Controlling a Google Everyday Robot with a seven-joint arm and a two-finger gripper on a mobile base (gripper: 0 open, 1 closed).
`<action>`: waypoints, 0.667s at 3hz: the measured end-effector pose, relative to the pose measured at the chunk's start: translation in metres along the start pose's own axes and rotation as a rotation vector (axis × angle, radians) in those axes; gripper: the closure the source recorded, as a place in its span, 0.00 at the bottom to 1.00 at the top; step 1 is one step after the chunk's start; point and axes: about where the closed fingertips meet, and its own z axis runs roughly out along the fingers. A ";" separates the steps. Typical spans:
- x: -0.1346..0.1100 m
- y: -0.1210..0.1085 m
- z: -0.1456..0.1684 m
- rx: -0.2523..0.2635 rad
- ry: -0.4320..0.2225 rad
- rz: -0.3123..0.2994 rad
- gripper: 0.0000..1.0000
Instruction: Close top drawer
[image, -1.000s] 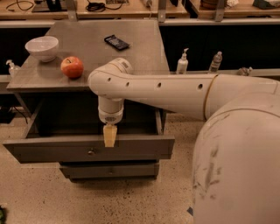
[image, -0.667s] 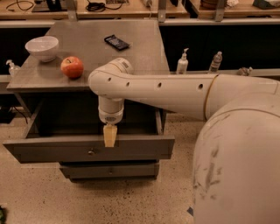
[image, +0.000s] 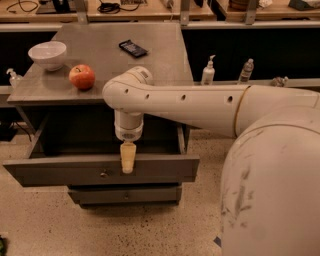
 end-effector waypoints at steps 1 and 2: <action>0.011 0.013 -0.011 -0.013 -0.058 0.010 0.00; 0.016 0.053 -0.054 -0.025 -0.233 -0.021 0.00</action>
Offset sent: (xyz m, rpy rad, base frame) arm -0.1418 -0.1525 0.1268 0.6104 0.1199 0.0276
